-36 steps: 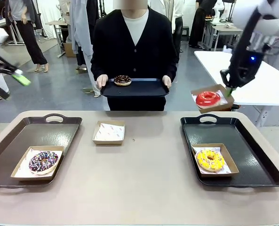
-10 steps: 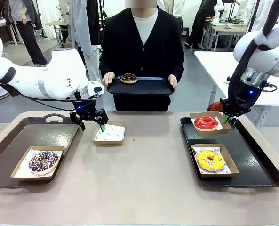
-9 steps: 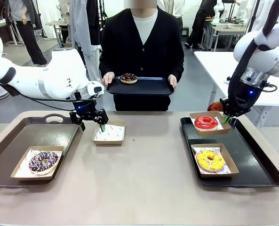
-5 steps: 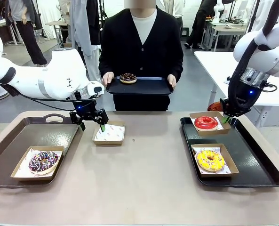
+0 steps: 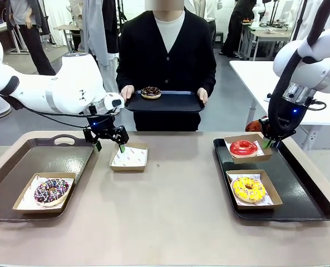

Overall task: Individually package the donuts and arrange them on the tray.
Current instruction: Place the picked Paper togo box on the Handle tray while simultaneously picking up another Paper togo box from the table with the other hand.

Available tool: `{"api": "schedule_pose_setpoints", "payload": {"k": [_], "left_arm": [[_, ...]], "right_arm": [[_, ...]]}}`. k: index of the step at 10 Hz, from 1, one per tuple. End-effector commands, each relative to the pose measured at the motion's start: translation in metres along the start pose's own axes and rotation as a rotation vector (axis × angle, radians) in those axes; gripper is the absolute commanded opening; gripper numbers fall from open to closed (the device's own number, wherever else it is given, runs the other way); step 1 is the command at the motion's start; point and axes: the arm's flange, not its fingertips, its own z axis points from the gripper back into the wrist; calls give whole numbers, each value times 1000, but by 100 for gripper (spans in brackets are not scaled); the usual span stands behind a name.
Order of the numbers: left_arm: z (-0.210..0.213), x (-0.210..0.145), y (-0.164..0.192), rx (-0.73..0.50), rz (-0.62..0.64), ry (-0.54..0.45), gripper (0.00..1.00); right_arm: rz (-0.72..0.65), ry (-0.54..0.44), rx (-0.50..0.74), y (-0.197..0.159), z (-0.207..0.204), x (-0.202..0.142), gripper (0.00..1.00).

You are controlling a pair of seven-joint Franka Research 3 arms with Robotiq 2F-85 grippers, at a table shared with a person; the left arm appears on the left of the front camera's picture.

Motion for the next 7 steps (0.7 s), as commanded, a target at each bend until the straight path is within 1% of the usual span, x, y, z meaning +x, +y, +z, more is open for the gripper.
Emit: {"api": "schedule_pose_setpoints", "payload": {"k": [1, 4, 7], "left_arm": [[-9, 13, -11, 50, 23, 22, 100], [-13, 21, -13, 86, 55, 29, 100], [-18, 27, -8, 85, 94, 38, 100]], "right_arm": [[-56, -33, -50, 4, -6, -1, 1], [-73, -51, -39, 2, -9, -1, 1], [-81, -54, -30, 4, -14, 2, 1]]}}
